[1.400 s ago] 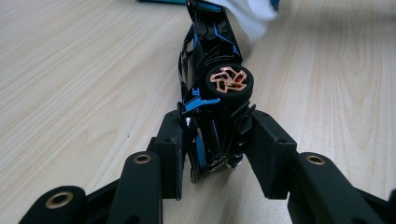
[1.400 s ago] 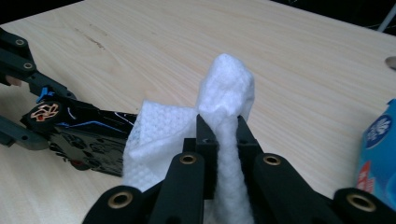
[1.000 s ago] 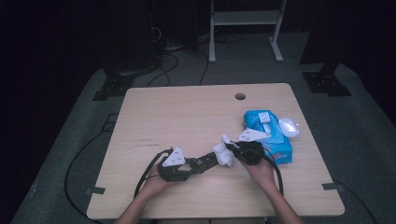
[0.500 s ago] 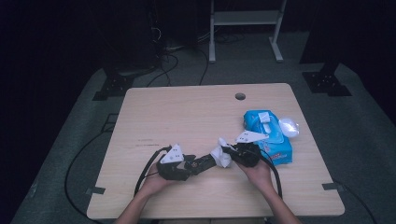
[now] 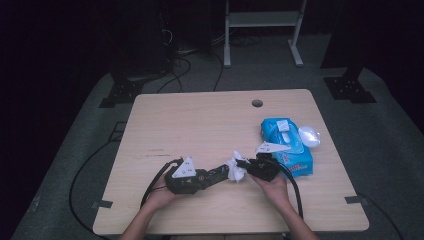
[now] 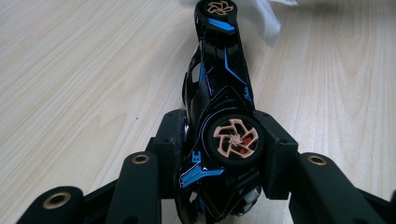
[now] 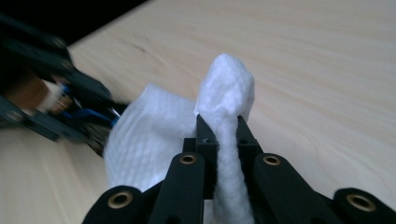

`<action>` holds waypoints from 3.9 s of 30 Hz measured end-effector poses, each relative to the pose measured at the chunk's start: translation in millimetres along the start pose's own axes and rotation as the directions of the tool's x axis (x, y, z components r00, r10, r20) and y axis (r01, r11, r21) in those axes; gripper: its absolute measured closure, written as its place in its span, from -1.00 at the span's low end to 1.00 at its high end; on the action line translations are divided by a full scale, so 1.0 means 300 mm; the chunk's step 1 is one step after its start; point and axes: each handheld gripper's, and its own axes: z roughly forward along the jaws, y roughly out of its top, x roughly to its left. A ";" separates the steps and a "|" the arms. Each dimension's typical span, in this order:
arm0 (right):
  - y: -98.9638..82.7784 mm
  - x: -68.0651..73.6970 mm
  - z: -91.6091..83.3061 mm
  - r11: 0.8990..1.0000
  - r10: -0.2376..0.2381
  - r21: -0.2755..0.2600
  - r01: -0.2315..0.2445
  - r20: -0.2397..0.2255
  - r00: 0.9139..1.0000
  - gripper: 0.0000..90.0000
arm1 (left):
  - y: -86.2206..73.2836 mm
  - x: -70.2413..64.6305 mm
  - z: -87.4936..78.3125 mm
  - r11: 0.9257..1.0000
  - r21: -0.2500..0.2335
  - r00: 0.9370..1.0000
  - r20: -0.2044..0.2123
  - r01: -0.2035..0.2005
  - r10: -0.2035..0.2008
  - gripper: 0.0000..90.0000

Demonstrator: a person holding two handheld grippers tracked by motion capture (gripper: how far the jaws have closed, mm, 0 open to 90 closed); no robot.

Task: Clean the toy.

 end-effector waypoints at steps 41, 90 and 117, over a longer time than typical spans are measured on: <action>-0.055 0.012 0.087 0.988 0.070 0.135 -0.079 0.074 0.995 0.88 | -0.037 0.031 -0.035 1.000 -0.005 1.000 0.025 0.010 -0.010 0.29; 0.023 0.125 0.005 0.989 -0.147 -0.019 0.148 0.045 0.988 0.87 | -0.005 0.025 0.031 1.000 -0.014 1.000 -0.022 0.009 -0.009 0.29; 0.031 0.145 0.021 0.969 -0.247 0.038 0.244 0.089 0.965 0.86 | -0.032 0.042 0.018 0.999 0.009 0.999 -0.027 0.047 -0.047 0.23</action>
